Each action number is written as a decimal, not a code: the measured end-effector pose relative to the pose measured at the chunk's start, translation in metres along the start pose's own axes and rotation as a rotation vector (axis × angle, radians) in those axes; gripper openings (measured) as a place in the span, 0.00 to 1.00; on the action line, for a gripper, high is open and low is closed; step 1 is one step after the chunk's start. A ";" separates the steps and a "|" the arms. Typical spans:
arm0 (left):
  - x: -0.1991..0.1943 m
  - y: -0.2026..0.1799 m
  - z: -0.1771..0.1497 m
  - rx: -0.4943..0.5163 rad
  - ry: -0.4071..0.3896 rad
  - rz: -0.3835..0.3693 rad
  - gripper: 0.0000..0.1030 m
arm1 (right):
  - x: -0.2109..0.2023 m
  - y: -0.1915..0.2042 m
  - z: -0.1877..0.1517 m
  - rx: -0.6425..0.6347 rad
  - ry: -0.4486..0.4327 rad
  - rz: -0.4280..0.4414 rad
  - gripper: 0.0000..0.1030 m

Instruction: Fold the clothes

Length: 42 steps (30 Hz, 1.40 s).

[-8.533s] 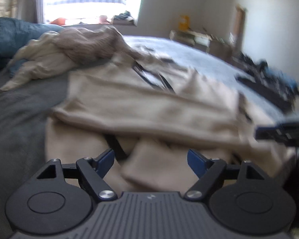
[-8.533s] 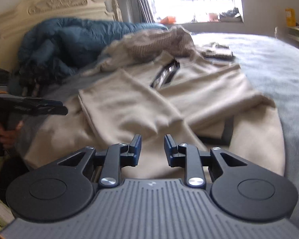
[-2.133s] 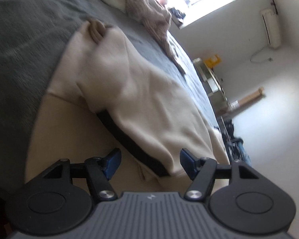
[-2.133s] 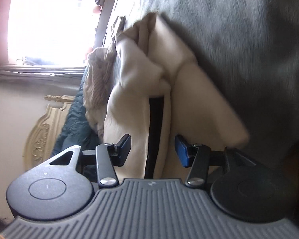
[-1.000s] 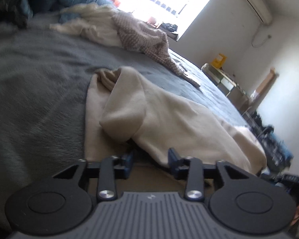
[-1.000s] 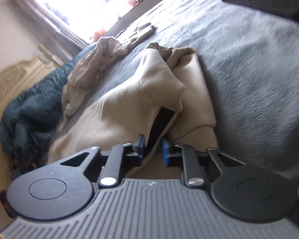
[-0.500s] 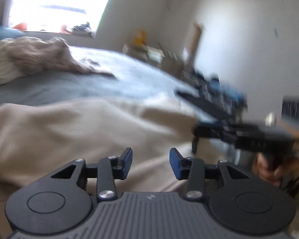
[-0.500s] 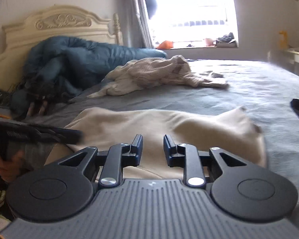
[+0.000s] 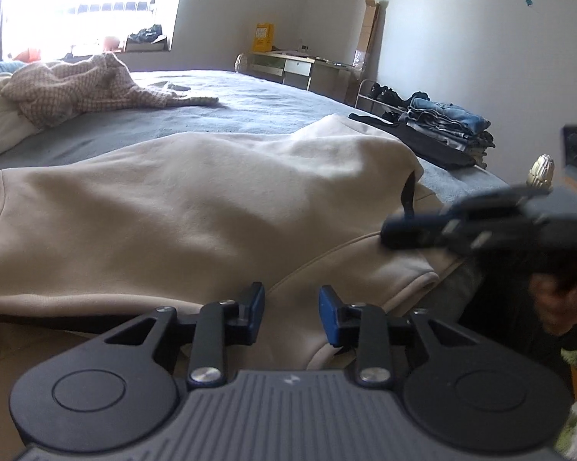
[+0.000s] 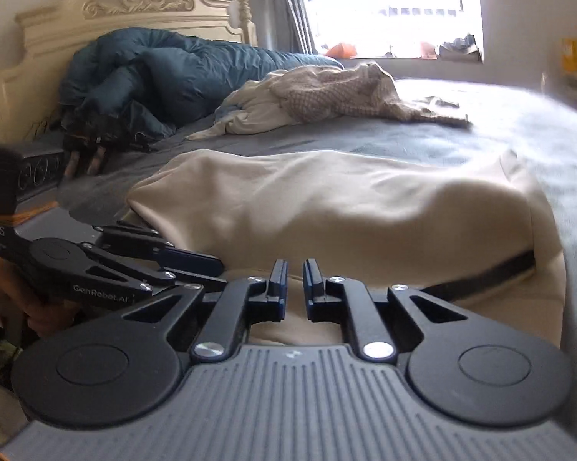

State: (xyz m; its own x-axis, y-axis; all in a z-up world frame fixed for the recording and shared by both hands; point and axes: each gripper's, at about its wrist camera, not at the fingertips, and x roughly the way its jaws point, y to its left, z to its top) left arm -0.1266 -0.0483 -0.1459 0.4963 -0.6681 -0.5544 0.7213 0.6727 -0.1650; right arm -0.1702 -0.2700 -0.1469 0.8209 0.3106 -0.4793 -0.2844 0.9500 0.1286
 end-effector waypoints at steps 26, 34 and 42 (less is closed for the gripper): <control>0.018 -0.014 0.007 -0.043 -0.059 -0.041 0.45 | 0.013 -0.058 0.036 -0.011 -0.169 -0.229 0.06; 0.019 -0.011 0.006 -0.045 -0.051 -0.051 0.45 | 0.055 -0.107 0.013 0.011 0.001 -0.338 0.06; 0.018 -0.012 0.004 -0.041 -0.058 -0.044 0.45 | 0.085 -0.132 0.049 -0.072 -0.002 -0.414 0.06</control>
State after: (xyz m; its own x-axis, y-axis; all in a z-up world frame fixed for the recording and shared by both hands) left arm -0.1243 -0.0703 -0.1507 0.4922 -0.7139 -0.4981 0.7231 0.6539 -0.2226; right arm -0.0382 -0.3679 -0.1617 0.8739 -0.0971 -0.4763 0.0360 0.9901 -0.1356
